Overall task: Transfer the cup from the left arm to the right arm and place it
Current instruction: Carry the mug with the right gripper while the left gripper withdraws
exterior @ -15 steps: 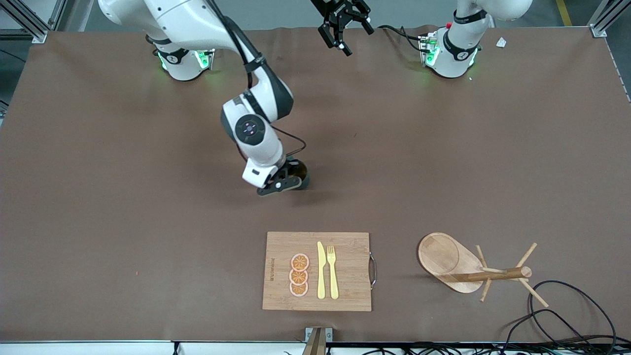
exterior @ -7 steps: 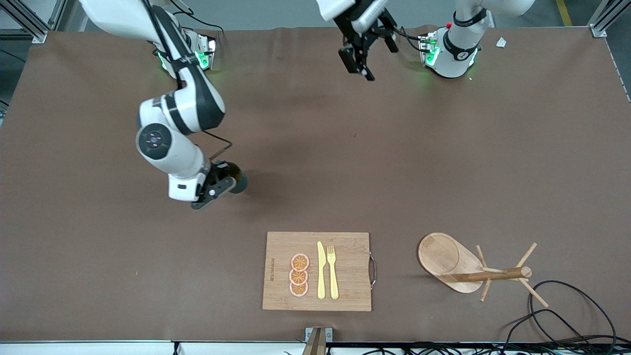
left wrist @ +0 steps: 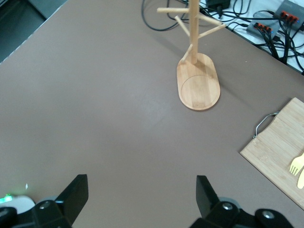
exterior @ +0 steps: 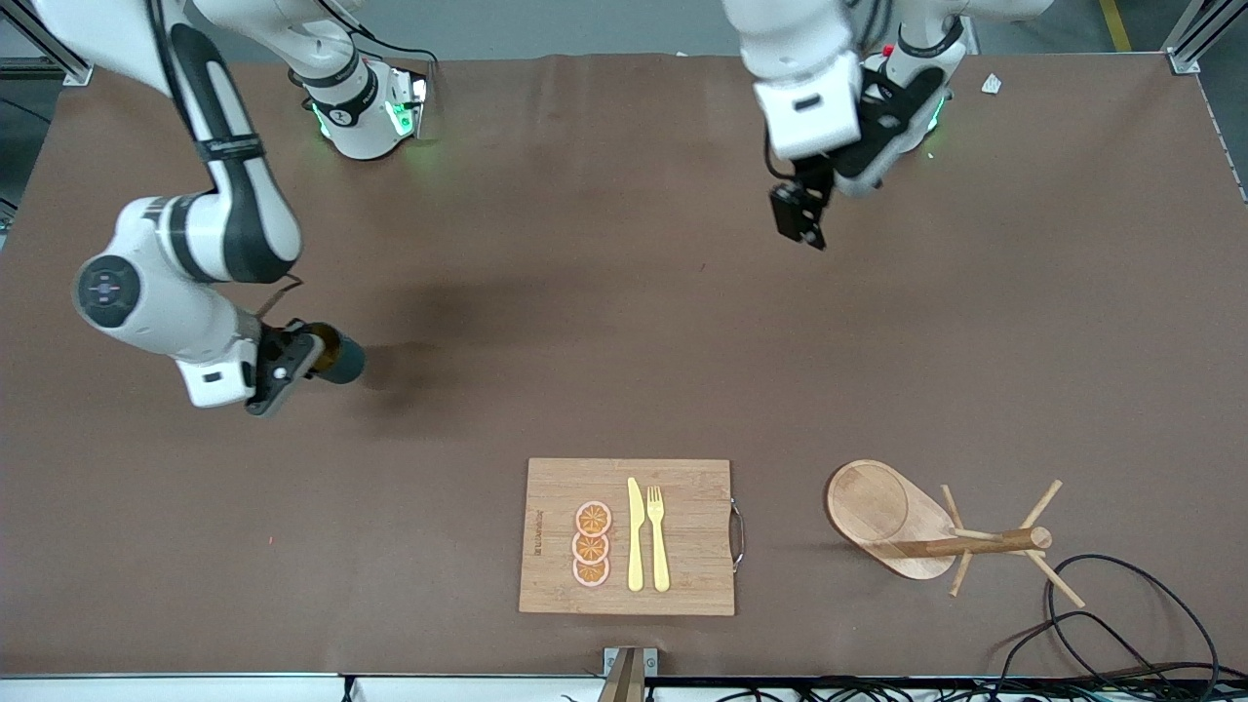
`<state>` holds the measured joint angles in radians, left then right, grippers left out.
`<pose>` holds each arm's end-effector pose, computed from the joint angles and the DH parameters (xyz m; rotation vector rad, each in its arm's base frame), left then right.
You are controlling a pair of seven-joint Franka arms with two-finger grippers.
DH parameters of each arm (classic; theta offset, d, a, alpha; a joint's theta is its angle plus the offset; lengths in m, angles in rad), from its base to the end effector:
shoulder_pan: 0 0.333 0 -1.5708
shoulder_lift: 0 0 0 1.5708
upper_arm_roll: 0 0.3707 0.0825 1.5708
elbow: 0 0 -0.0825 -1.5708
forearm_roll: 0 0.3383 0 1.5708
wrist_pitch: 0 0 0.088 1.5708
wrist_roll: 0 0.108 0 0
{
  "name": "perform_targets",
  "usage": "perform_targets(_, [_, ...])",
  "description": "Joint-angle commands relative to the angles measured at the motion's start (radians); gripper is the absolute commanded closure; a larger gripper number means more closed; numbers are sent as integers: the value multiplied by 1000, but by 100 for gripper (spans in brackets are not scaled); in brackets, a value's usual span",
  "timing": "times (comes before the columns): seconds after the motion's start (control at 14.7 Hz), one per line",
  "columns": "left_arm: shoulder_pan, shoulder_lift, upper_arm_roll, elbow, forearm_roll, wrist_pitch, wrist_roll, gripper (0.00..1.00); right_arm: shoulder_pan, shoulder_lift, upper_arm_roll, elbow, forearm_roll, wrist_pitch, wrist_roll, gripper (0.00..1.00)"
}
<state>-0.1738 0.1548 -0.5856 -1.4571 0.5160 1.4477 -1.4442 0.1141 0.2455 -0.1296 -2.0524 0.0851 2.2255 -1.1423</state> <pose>0.4538 -0.3079 0.6572 -2.6138 -0.9728 -0.4562 0.5576 -0.0018 0.3963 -2.6406 -1.5745 0.0608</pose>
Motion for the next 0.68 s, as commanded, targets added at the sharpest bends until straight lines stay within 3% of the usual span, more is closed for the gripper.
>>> perform_targets(0.0, [89,29,-14,69,-30,9,186,0,-100,-25,25,-58,-13,77,-251,100])
perform_targets(0.14, [164,31,-14,84,-85,39,293,0,-158,-20,28,-83,-10,123,-396,100])
perform_targets(0.61, [354,20,-16,119,-206,62,664,0,-177,-22,30,-198,-8,252,-478,100])
